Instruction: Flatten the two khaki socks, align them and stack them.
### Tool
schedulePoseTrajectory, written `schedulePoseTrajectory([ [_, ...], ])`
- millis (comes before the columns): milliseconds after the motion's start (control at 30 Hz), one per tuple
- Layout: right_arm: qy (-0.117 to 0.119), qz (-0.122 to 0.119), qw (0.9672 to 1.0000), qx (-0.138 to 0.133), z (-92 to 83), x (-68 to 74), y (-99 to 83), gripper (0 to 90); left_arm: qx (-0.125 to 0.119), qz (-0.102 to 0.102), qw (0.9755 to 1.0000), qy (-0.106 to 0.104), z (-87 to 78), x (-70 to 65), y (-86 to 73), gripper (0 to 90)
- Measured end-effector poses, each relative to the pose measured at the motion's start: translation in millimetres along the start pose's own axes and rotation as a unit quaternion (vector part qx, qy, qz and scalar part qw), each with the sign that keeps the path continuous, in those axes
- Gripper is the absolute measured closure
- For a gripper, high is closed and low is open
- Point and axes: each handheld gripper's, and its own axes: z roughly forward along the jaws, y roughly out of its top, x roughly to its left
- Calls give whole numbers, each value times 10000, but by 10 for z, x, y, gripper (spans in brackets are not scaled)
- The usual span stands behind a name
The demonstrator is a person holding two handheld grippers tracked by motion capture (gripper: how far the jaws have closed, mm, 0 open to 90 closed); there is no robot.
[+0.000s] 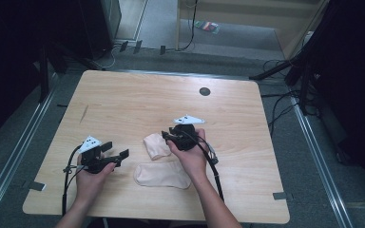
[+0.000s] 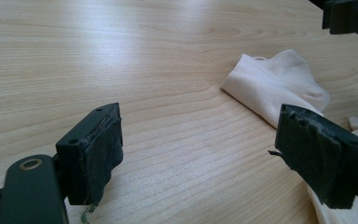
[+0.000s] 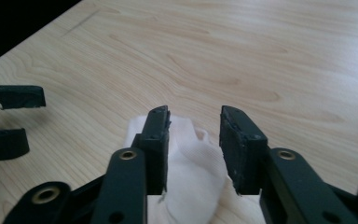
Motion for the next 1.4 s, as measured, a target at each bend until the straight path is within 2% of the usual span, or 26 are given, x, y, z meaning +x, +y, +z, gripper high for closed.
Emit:
schedulePoseTrajectory([
  [133, -66, -11, 9999, 113, 10, -36, -53, 660, 10, 17, 10000, 9, 1, -2, 0, 162],
  [167, -177, 57, 9996, 205, 59, -62, -81, 583, 16, 26, 10000, 10, 1, -4, 0, 162],
  [200, -219, 70, 9994, 258, 87, -75, -87, 552, 16, 16, 10000, 1, 3, -9, -2, 162],
  [300, -177, 218, 9985, 476, 204, -123, -124, 520, 21, 20, 10000, 1, 3, -10, -2, 162],
  [433, -64, 343, 9965, 754, 314, -136, -161, 544, 19, 17, 10000, -1, 5, -7, -1, 162],
  [467, -121, 350, 9951, 920, 354, -120, -173, 645, 25, 15, 10000, -6, 5, -8, 0, 163],
  [533, -198, 335, 9960, 809, 333, -99, -155, 797, 37, 23, 10000, -22, 7, -6, 2, 162],
  [600, -181, 412, 9967, 670, 287, -70, -106, 843, 90, 48, 9999, -30, 13, -14, 7, 162],
  [700, -108, 306, 9983, 484, 227, 10, -3, 854, 200, 180, 9996, -68, 48, -50, 24, 165],
  [767, -47, 224, 9990, 388, 190, 88, 80, 854, 334, 367, 9987, -62, 88, -91, 50, 166],
  [833, 0, 136, 9994, 325, 163, 167, 166, 854, 360, 283, 9984, -336, 130, -128, 83, 166],
  [867, 13, 103, 9995, 301, 155, 199, 207, 854, 377, 266, 9980, -424, 151, -155, 100, 166],
  [900, 24, 83, 9995, 291, 147, 230, 248, 854, 377, 266, 9980, -424, 151, -155, 100, 166],
  [933, 44, 69, 9996, 257, 139, 259, 286, 854, 446, 364, 9970, -516, 196, -229, 131, 166],
  [1033, 116, 11, 9998, 181, 104, 342, 393, 853, 563, 570, 9951, -583, 309, -324, 193, 166],
  [1100, 142, 1, 9998, 149, 93, 375, 426, 853, 621, 587, 9947, -579, 358, -348, 213, 166],
  [1133, 187, -63, 9998, 92, 63, 437, 490, 853, 760, 514, 9939, -612, 464, -377, 245, 167],
  [1167, 187, -63, 9998, 92, 63, 437, 490, 853, 760, 514, 9939, -612, 464, -377, 245, 167],
  [1200, 300, -65, 9995, 8, 21, 486, 550, 852, 863, 440, 9939, -526, 554, -403, 271, 172],
  [1300, 521, -56, 9985, -144, -79, 540, 635, 852, 733, 346, 9956, -474, 613, -412, 303, 250],
  [1333, 626, -76, 9978, -204, -130, 544, 659, 851, 704, 385, 9961, -371, 614, -403, 315, 302],
  [1367, 717, -81, 9970, -278, -183, 544, 676, 852, 704, 385, 9961, -371, 614, -403, 315, 400],
  [1400, 770, -82, 9965, -329, -236, 530, 686, 852, 603, 538, 9966, -122, 601, -366, 333, 471],
])
